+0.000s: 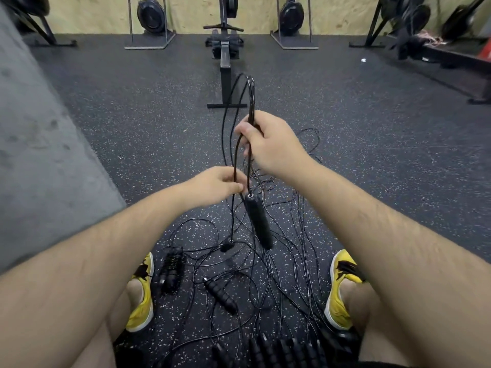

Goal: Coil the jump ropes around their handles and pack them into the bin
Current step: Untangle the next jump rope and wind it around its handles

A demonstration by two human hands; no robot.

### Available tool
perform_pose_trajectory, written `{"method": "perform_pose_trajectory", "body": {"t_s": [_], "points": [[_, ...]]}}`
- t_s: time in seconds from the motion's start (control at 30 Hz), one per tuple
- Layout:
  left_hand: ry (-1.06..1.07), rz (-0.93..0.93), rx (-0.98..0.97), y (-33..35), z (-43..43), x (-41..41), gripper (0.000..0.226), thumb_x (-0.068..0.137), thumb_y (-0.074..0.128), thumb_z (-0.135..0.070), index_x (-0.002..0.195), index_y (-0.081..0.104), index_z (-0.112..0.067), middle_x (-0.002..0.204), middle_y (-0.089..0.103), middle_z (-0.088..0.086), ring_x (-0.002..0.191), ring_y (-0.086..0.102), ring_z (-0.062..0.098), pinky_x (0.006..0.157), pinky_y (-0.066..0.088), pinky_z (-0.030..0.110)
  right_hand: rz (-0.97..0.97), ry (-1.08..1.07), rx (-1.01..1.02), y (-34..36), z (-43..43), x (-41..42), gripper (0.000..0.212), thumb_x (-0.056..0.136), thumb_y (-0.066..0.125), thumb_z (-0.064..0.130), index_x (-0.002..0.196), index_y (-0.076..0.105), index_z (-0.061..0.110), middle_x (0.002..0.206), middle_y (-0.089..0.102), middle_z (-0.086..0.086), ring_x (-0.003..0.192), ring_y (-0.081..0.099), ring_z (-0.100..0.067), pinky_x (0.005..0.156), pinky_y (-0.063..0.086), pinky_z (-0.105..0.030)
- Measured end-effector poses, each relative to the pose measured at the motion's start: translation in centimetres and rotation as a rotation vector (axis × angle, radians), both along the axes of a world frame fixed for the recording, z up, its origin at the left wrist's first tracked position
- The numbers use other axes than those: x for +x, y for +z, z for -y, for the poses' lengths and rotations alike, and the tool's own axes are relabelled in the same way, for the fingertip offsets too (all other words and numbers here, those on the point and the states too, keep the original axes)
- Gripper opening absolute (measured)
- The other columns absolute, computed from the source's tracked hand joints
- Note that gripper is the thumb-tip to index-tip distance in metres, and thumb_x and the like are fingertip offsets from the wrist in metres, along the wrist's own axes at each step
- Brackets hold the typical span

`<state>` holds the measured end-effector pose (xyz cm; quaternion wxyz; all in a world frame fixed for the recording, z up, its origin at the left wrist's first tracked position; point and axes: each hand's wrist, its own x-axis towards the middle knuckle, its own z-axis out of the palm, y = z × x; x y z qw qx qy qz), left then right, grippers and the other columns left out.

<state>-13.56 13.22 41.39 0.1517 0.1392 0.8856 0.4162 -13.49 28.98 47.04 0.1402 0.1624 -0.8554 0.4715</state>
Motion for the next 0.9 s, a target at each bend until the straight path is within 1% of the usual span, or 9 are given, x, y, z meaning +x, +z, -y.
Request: {"method": "perform_pose_trajectory", "body": {"t_s": [0.1,0.17,0.3,0.47,0.6,0.67,0.73,0.8,0.9], "points": [[0.097,-0.065,-0.023,-1.1,-0.1,-0.5,0.019,0.103,0.055,-0.021,0.094,0.072,-0.02,0.081,0.076,-0.01,0.077,0.064,0.022,0.084,0.058,0.047,0.031,0.015,0.001,0.6,-0.6,-0.1,0.014,0.099,0.054,0.018,0.09,0.065,0.015,0.072,0.065,0.007,0.061,0.063,-0.014,0.064,0.051,-0.03],[0.158,-0.112,0.022,-0.7,0.3,-1.2,0.021,0.103,0.055,-0.021,0.088,0.071,-0.023,0.081,0.076,-0.01,0.085,0.072,0.024,0.089,0.057,0.051,0.073,0.032,-0.016,0.9,-1.3,0.0,0.012,0.099,0.057,0.019,0.093,0.066,0.014,0.076,0.068,0.004,0.06,0.065,-0.011,0.064,0.054,-0.028],[0.213,-0.236,0.109,1.1,0.7,-1.9,0.023,0.104,0.053,-0.017,0.088,0.07,-0.021,0.088,0.075,-0.003,0.085,0.072,0.017,0.086,0.06,0.036,0.076,0.035,0.069,1.0,-2.4,0.4,0.011,0.098,0.061,0.017,0.1,0.069,0.011,0.077,0.067,0.006,0.052,0.055,0.009,0.057,0.042,-0.01],[0.234,-0.382,0.226,3.8,0.2,-1.8,0.021,0.102,0.055,-0.014,0.091,0.071,-0.017,0.08,0.07,0.0,0.069,0.069,0.014,0.072,0.059,0.027,0.157,0.021,0.24,-0.9,-1.9,0.3,0.015,0.093,0.069,0.025,0.101,0.074,0.014,0.079,0.069,0.004,0.055,0.05,0.002,0.057,0.042,-0.017],[0.197,-0.428,0.355,5.3,-0.5,-1.1,0.02,0.101,0.056,-0.01,0.097,0.072,0.0,0.081,0.066,0.008,0.07,0.064,0.018,0.072,0.059,0.033,0.223,0.02,0.272,-2.2,-0.7,0.2,0.025,0.089,0.073,0.03,0.095,0.071,0.006,0.08,0.067,-0.006,0.064,0.052,-0.015,0.066,0.046,-0.031],[0.177,-0.423,0.392,5.7,-0.6,-0.7,0.021,0.1,0.058,-0.012,0.099,0.071,0.005,0.08,0.066,0.009,0.069,0.063,0.018,0.071,0.057,0.034,0.227,0.035,0.282,-2.2,-0.2,0.5,0.022,0.09,0.071,0.029,0.086,0.066,0.008,0.069,0.056,0.001,0.06,0.045,-0.013,0.06,0.038,-0.029],[0.189,-0.412,0.405,5.6,-0.5,-0.5,0.023,0.1,0.06,-0.015,0.104,0.072,0.004,0.083,0.068,0.01,0.067,0.062,0.016,0.073,0.057,0.036,0.212,0.012,0.271,-2.1,0.1,0.6,0.017,0.093,0.068,0.026,0.078,0.061,0.02,0.062,0.048,0.009,0.055,0.041,-0.007,0.054,0.032,-0.026],[0.206,-0.387,0.441,5.6,-0.4,-0.4,0.024,0.101,0.06,-0.018,0.113,0.071,-0.001,0.097,0.072,0.015,0.072,0.066,0.018,0.079,0.057,0.038,0.18,-0.036,0.243,-1.7,0.0,0.4,0.026,0.094,0.066,0.026,0.07,0.057,0.023,0.06,0.049,0.01,0.054,0.046,-0.008,0.051,0.034,-0.023],[0.184,-0.308,0.392,4.6,-0.3,0.2,0.025,0.106,0.049,-0.018,0.123,0.067,-0.012,0.114,0.072,0.011,0.095,0.069,0.024,0.087,0.057,0.039,0.135,-0.073,0.12,-0.6,-0.3,-0.2,0.018,0.094,0.065,0.025,0.08,0.068,0.014,0.068,0.064,0.004,0.07,0.066,-0.024,0.066,0.054,-0.036]]}}
